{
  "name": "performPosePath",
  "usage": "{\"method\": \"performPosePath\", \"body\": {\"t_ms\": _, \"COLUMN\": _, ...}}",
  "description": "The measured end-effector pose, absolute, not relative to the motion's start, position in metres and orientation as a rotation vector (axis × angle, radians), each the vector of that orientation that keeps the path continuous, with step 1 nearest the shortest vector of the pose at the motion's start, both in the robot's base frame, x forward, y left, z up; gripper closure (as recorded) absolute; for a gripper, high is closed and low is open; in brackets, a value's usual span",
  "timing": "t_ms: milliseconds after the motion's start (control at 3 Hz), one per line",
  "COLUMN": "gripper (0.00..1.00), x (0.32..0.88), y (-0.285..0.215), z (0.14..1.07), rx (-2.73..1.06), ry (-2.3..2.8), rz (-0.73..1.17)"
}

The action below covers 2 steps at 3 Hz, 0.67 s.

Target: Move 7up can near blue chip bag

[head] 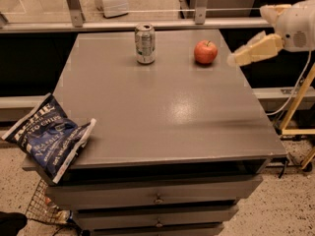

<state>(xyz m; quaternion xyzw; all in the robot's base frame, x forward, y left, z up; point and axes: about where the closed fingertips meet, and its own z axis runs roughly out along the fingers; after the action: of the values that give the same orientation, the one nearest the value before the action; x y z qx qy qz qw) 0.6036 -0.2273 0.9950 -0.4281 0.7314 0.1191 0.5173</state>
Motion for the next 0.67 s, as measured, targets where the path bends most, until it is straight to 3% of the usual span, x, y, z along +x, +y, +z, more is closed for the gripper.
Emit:
{"method": "performPosePath", "body": {"t_ms": 333, "gripper": 0.00, "x": 0.6438, "y": -0.2161, "z": 1.0336, "rx": -0.903, "ry": 1.587, "rz": 0.404}}
{"method": "performPosePath", "body": {"t_ms": 667, "gripper": 0.00, "x": 0.6452, "y": -0.2171, "z": 1.0374, "rx": -0.895, "ry": 1.578, "rz": 0.409}}
